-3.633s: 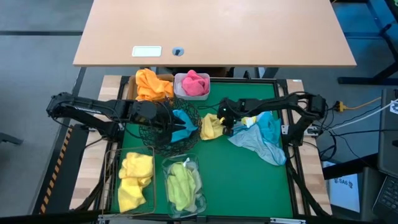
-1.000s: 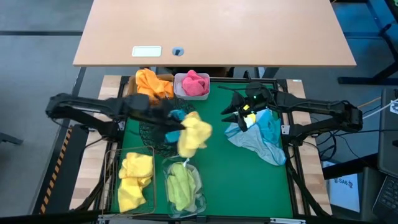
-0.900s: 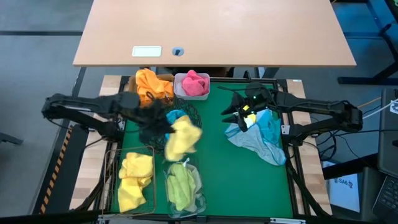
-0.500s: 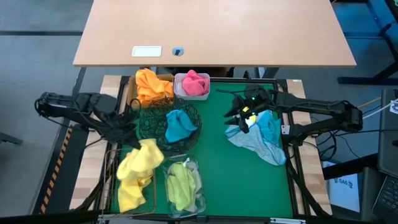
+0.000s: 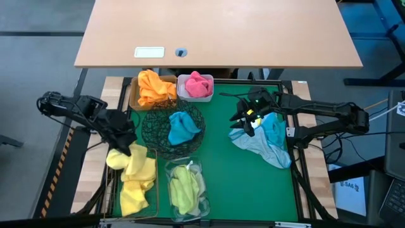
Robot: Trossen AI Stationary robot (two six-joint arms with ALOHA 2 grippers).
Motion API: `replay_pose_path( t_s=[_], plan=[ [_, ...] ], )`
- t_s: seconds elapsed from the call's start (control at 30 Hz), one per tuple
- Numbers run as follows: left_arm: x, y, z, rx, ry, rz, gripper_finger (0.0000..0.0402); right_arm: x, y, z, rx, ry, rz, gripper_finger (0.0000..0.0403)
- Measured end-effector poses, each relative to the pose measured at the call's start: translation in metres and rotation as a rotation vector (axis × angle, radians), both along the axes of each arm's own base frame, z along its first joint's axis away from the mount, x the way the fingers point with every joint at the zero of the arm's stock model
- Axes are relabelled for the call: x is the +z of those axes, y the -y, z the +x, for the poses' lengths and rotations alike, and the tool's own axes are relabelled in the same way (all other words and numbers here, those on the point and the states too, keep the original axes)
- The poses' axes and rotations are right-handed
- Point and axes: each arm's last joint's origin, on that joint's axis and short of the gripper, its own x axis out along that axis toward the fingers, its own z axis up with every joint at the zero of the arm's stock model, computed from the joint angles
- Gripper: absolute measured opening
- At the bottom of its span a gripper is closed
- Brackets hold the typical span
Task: Sort microfiber towel by color & place in baskets
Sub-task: Put the yellow microfiber towel into the wire basket, then put the light blue microfiber towel into the mesh basket
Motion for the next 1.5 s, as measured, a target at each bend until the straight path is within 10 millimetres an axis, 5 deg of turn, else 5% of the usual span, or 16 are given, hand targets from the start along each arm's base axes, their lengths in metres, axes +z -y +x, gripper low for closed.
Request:
replay_pose_path(
  t_s=[0.2, 0.77, 1.0, 1.23, 1.5],
  plan=[
    [-0.002, 0.006, 0.008, 0.079, -0.096, -0.060, 0.0030, 0.000, 0.000, 0.000, 0.000, 0.000, 0.000, 0.0177],
    [-0.025, 0.043, 0.044, -0.035, -0.343, -0.066, 0.0127, -0.005, -0.001, -0.005, 0.000, -0.075, 0.021, 0.0177],
    [-0.017, 0.046, 0.063, 0.048, -0.050, 0.020, 0.0127, -0.011, -0.003, -0.011, 0.000, -0.165, 0.047, 0.0177],
    [-0.008, 0.039, 0.079, 0.252, 0.280, 0.306, 0.0127, -0.019, -0.006, -0.021, -0.005, -0.293, 0.075, 0.0177],
    [-0.004, 0.033, 0.083, 0.281, 0.426, 0.592, 0.0128, -0.042, -0.027, -0.027, 0.027, -0.415, 0.084, 0.0177]
  ],
)
